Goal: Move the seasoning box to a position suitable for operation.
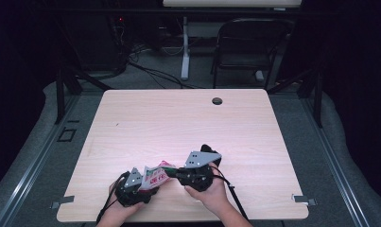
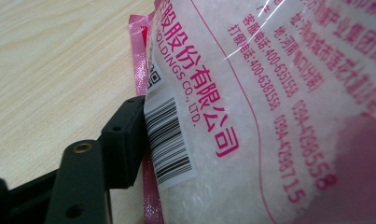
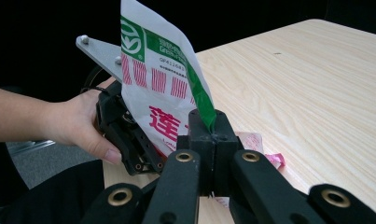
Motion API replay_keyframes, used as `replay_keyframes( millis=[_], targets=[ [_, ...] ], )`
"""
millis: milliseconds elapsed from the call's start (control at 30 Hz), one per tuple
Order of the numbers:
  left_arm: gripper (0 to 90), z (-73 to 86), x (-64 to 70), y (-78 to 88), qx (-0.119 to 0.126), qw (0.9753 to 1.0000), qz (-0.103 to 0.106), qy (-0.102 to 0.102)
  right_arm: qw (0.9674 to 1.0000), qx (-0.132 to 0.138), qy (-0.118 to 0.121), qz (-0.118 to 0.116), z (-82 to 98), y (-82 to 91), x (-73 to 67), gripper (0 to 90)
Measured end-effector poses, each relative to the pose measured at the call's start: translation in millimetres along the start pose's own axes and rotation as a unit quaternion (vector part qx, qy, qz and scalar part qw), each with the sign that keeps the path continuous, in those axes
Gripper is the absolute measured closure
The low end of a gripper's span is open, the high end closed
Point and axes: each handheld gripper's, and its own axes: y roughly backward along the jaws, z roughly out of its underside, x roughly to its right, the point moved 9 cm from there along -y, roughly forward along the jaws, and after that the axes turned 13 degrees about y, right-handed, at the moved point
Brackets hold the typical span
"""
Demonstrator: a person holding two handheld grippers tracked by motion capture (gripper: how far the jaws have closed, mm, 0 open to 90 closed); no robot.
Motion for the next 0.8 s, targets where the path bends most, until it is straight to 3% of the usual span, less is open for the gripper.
replay_keyframes(
  millis=[400, 800],
  targets=[
    [54.3, -2.1, -1.9, 0.0, 0.008, 0.9999, -0.008, -0.002, 1.0000, 0.004, -0.001, 0.000, -1.0, 1.4, 0.2, 90.0],
    [59.4, -3.3, -1.6, -0.7, 0.014, 0.9998, -0.014, -0.003, 1.0000, 0.003, 0.000, 0.000, -0.4, 2.1, -0.2, 90.0]
  ],
)
